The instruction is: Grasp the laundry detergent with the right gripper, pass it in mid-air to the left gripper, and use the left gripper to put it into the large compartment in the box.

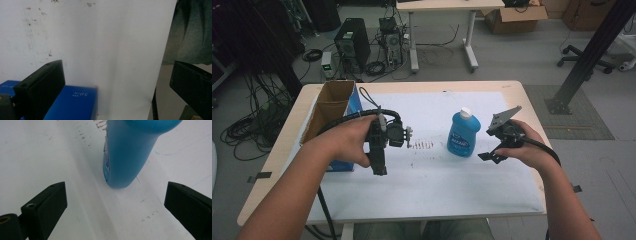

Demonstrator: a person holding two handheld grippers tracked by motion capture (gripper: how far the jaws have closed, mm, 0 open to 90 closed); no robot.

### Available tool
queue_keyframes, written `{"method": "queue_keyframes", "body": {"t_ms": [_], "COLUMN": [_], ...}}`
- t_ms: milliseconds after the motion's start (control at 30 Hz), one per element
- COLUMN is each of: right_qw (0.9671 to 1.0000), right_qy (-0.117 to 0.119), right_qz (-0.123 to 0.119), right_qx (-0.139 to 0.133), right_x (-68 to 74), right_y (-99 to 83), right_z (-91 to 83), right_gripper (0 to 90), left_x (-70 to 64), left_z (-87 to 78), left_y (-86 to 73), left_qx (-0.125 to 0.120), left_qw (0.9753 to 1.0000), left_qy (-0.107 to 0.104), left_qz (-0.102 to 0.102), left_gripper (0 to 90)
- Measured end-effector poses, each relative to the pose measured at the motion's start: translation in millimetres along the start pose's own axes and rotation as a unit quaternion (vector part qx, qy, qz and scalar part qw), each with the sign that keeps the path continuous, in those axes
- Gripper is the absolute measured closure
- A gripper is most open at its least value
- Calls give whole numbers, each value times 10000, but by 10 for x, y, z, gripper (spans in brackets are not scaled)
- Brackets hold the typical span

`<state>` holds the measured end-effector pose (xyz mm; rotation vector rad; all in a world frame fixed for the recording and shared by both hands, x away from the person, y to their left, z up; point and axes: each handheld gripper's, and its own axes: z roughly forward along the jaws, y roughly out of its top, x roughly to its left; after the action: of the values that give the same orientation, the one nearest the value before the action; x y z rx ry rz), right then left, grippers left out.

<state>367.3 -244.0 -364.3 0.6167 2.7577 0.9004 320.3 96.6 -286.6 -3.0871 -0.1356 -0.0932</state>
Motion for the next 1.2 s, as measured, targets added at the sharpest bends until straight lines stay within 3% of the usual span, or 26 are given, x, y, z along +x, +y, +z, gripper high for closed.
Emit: {"method": "queue_keyframes", "body": {"t_ms": [800, 1200], "right_qw": [9994, 9979], "right_qy": [76, 109], "right_qz": [92, 100], "right_qx": [-330, -635], "right_x": [-103, -138], "right_y": [66, 89], "right_z": [272, 363], "right_gripper": [43, 40], "left_x": [-24, -63], "left_z": [63, 85], "left_y": [-33, -12], "left_qx": [-24, -57], "left_qw": [10000, 10000], "left_qy": [-3, 46], "left_qz": [8, 52], "left_gripper": [4, 4]}}
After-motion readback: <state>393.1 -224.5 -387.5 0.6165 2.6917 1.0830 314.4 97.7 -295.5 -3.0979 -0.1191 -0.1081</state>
